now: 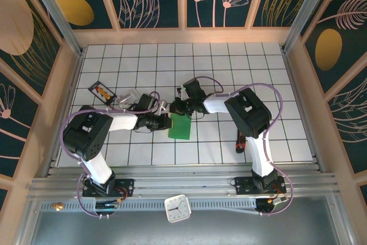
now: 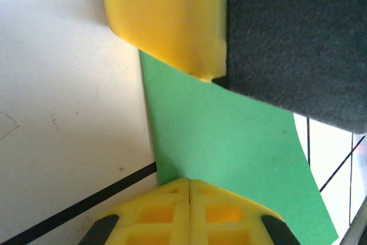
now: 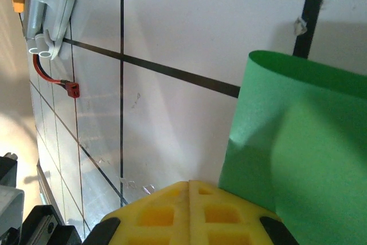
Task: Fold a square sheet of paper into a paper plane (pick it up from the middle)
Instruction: First fold in half a square sheet of paper at the center of the table.
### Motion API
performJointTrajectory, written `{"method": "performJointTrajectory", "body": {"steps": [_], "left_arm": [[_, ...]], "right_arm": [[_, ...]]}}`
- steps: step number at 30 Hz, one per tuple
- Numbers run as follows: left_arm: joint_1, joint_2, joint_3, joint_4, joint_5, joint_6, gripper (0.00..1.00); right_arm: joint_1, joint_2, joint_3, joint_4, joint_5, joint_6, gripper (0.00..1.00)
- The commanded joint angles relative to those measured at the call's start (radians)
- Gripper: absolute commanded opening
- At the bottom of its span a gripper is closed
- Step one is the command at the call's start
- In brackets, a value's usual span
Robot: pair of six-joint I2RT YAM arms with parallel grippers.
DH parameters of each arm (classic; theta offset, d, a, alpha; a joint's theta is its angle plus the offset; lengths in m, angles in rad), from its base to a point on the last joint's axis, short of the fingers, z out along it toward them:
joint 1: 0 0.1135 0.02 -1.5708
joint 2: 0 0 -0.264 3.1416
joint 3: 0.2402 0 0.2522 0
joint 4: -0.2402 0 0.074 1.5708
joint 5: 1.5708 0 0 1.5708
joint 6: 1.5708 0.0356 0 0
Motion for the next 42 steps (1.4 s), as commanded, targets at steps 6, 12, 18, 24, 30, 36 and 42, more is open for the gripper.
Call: {"method": "performJointTrajectory", "body": {"steps": [6, 12, 18, 24, 30, 36, 42], "left_arm": [[0.012, 0.062, -0.058, -0.202, -0.139, 0.041, 0.00], [0.012, 0.061, -0.054, -0.206, -0.148, 0.039, 0.00], [0.012, 0.068, -0.053, -0.207, -0.149, 0.041, 0.00], [0.012, 0.068, -0.054, -0.210, -0.152, 0.044, 0.00], [0.011, 0.069, -0.051, -0.209, -0.157, 0.049, 0.00], [0.011, 0.070, -0.050, -0.203, -0.155, 0.044, 0.00], [0.011, 0.067, -0.046, -0.199, -0.156, 0.039, 0.00]], "right_arm": [[-0.065, 0.063, 0.065, -0.047, 0.106, -0.044, 0.00], [-0.084, 0.089, 0.104, -0.077, 0.122, -0.059, 0.00], [-0.103, 0.122, 0.149, -0.104, 0.130, -0.074, 0.00], [-0.112, 0.146, 0.203, -0.130, 0.128, -0.085, 0.00], [-0.160, 0.169, 0.270, -0.171, 0.133, -0.103, 0.00], [-0.181, 0.135, 0.322, -0.194, 0.113, -0.131, 0.00], [-0.164, -0.002, 0.243, -0.176, 0.095, -0.161, 0.00]]}}
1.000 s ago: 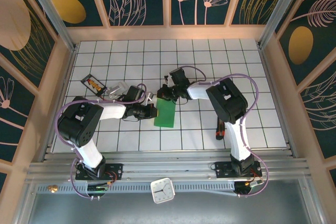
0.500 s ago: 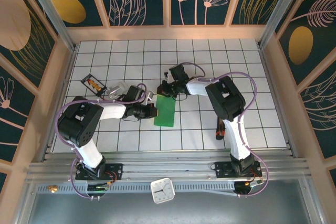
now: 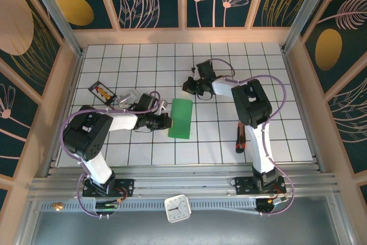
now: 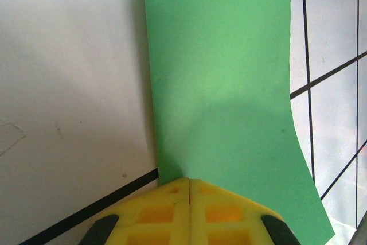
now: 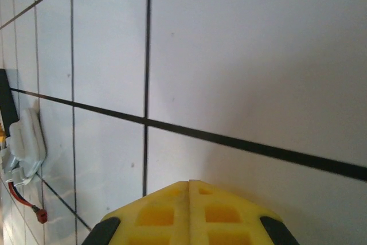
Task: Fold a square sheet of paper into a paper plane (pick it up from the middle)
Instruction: First fold in half a square sheet of paper at the center of the table.
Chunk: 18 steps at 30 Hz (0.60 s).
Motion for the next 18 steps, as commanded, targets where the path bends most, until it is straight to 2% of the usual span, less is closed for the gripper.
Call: {"method": "performJointTrajectory", "body": {"steps": [1, 8, 18], "left_arm": [[0.012, 0.067, -0.049, -0.199, -0.142, 0.023, 0.00], [0.012, 0.063, -0.055, -0.195, -0.142, 0.021, 0.00], [0.012, 0.061, -0.051, -0.198, -0.146, 0.024, 0.00]], "right_arm": [[0.034, -0.128, -0.053, 0.001, -0.001, -0.038, 0.00], [0.118, -0.200, -0.174, 0.042, -0.020, -0.015, 0.00], [0.183, -0.143, -0.185, 0.088, -0.063, 0.034, 0.00]]}}
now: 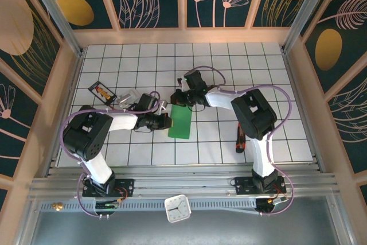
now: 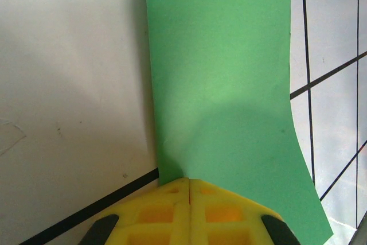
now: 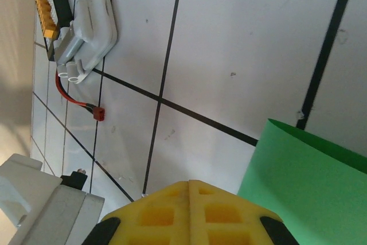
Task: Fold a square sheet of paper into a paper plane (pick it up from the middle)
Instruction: First fold in half a square sheet of paper at the center of the table.
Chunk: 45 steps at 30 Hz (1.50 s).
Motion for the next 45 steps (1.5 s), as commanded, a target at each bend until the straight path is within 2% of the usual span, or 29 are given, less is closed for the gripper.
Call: {"method": "performJointTrajectory", "body": {"steps": [1, 19, 45], "left_arm": [[0.012, 0.061, -0.051, -0.198, -0.146, 0.024, 0.00], [0.012, 0.062, -0.051, -0.204, -0.150, 0.029, 0.00], [0.011, 0.068, -0.054, -0.227, -0.155, 0.041, 0.00]], "right_arm": [[0.015, 0.029, -0.001, 0.039, -0.023, 0.023, 0.00], [0.034, 0.066, -0.047, 0.015, 0.006, 0.026, 0.00], [-0.062, 0.185, 0.081, -0.051, 0.098, -0.020, 0.00]]}}
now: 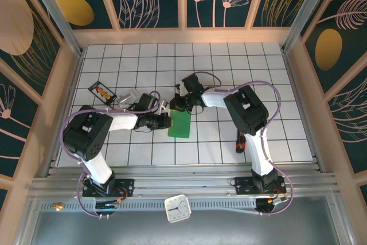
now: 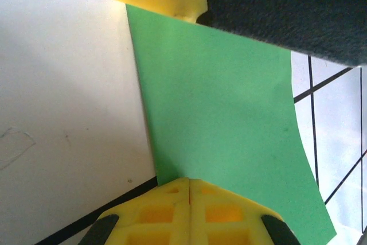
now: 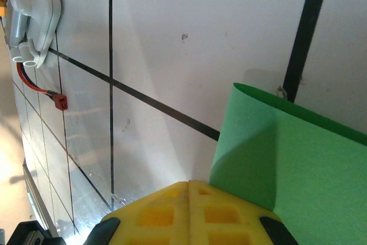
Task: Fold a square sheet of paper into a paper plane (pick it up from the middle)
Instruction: First fold in half a square sheet of paper at the center of the table.
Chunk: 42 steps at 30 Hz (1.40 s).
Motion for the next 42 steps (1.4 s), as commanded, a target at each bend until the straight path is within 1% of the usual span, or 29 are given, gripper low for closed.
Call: {"method": "performJointTrajectory", "body": {"steps": [1, 17, 27, 28, 29, 42], "left_arm": [[0.011, 0.069, -0.058, -0.227, -0.138, 0.032, 0.00], [0.011, 0.074, -0.060, -0.227, -0.135, 0.035, 0.00], [0.011, 0.074, -0.062, -0.226, -0.135, 0.037, 0.00], [0.012, 0.075, -0.062, -0.226, -0.135, 0.036, 0.00], [0.011, 0.073, -0.061, -0.226, -0.135, 0.037, 0.00], [0.011, 0.072, -0.060, -0.225, -0.131, 0.038, 0.00]], "right_arm": [[-0.054, 0.068, 0.032, -0.004, 0.162, -0.045, 0.00], [-0.087, 0.119, 0.115, -0.031, 0.184, -0.048, 0.00], [-0.086, 0.149, 0.166, -0.053, 0.198, -0.048, 0.00], [-0.113, 0.152, 0.173, -0.057, 0.198, -0.048, 0.00], [-0.118, 0.155, 0.180, -0.058, 0.198, -0.048, 0.00], [-0.151, 0.187, 0.264, -0.096, 0.195, -0.054, 0.00]]}}
